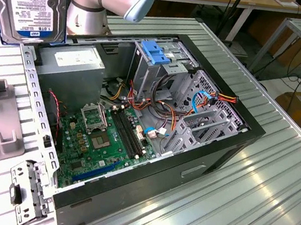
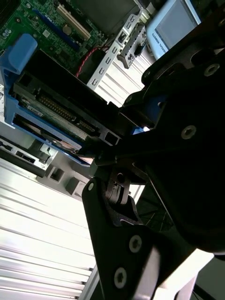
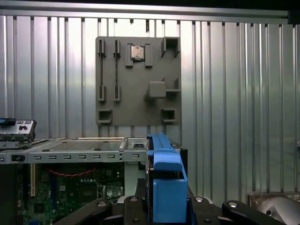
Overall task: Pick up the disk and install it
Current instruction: 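Pick up the disk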
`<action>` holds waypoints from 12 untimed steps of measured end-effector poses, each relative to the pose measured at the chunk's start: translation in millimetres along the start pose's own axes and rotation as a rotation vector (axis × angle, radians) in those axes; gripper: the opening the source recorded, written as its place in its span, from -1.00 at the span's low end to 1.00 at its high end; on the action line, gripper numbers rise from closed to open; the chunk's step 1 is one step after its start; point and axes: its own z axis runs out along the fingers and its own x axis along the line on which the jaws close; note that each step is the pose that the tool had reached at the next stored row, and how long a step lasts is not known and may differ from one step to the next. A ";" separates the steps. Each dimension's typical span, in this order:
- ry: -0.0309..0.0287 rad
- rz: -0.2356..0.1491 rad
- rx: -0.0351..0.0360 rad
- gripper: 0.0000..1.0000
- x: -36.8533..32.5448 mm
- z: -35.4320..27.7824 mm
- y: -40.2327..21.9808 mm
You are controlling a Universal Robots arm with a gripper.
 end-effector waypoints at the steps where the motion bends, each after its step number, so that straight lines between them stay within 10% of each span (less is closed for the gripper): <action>1: 0.0000 0.000 0.0001 -0.26 0.2 0.0 -0.2; 12: 0.0000 0.000 0.0000 -0.26 2.7 0.1 -3.0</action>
